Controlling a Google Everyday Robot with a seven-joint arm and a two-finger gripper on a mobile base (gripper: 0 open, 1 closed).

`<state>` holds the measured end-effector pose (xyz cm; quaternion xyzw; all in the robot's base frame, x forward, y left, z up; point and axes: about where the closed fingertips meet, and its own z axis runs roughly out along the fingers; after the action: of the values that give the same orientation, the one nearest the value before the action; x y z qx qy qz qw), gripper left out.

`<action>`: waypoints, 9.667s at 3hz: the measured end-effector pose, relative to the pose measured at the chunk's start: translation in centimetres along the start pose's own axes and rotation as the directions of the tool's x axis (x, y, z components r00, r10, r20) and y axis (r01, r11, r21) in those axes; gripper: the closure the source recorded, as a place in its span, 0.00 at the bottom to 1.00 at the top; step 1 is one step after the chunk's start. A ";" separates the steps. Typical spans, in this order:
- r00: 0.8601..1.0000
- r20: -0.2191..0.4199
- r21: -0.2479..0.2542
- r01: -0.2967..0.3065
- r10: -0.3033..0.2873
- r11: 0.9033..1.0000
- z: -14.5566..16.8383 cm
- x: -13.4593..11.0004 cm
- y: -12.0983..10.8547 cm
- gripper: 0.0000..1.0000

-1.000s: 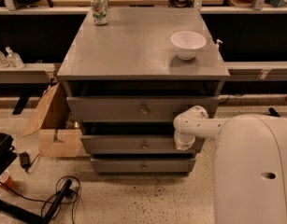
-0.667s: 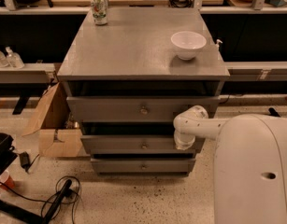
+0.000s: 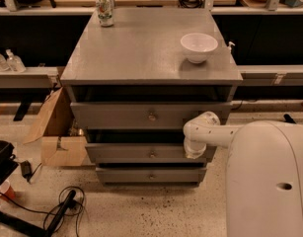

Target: Open middle drawer

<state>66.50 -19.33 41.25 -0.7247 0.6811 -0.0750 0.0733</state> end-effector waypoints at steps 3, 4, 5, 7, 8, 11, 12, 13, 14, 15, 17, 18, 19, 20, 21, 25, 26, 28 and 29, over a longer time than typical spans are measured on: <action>1.000 0.000 -0.003 0.000 0.000 1.000 0.2 0.0 0.1 0.02; 1.000 0.000 -0.006 0.001 -0.001 1.000 0.3 0.0 0.3 0.25; 0.999 -0.037 -0.059 -0.009 0.007 0.998 -0.7 0.2 1.6 0.47; 0.995 -0.097 -0.137 -0.051 0.037 0.989 -2.8 0.9 3.8 0.99; 0.995 -0.097 -0.137 -0.051 0.038 0.989 -2.8 0.9 3.8 1.00; 0.992 -0.108 -0.180 -0.086 0.067 0.980 -3.2 1.3 5.5 1.00; 0.992 -0.108 -0.180 -0.086 0.067 0.980 -3.2 1.3 5.5 1.00; 0.992 -0.108 -0.180 -0.086 0.067 0.980 -3.2 1.3 5.5 0.82; 0.992 -0.108 -0.180 -0.086 0.067 0.980 -3.3 1.3 5.5 0.59; 0.992 -0.108 -0.180 -0.086 0.067 0.980 -3.3 1.3 5.5 0.36; 0.992 -0.108 -0.180 -0.086 0.067 0.980 -3.3 1.3 5.5 0.00; 0.992 -0.108 -0.180 -0.086 0.067 0.980 -3.3 1.3 5.5 0.00; 0.994 -0.069 -0.216 -0.093 0.080 0.972 -2.0 1.1 6.1 0.00; 0.994 -0.029 -0.283 -0.110 0.106 0.953 -0.9 0.6 8.2 0.14; 0.986 -0.037 -0.326 -0.164 0.160 0.931 -2.1 0.7 11.0 0.37; 0.972 -0.091 -0.338 -0.235 0.216 0.911 -4.3 1.0 14.0 1.00; 0.963 -0.124 -0.342 -0.269 0.241 0.900 -5.6 1.2 15.3 1.00; 0.950 -0.159 -0.349 -0.307 0.267 0.885 -6.9 1.4 16.8 1.00; 0.944 -0.176 -0.362 -0.326 0.279 0.873 -7.6 1.5 17.8 1.00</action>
Offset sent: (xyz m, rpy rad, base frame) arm 0.0000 0.0000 0.0000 0.0000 0.0000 0.0000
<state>47.61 -21.96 44.95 -0.6033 0.7906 0.0300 -0.1005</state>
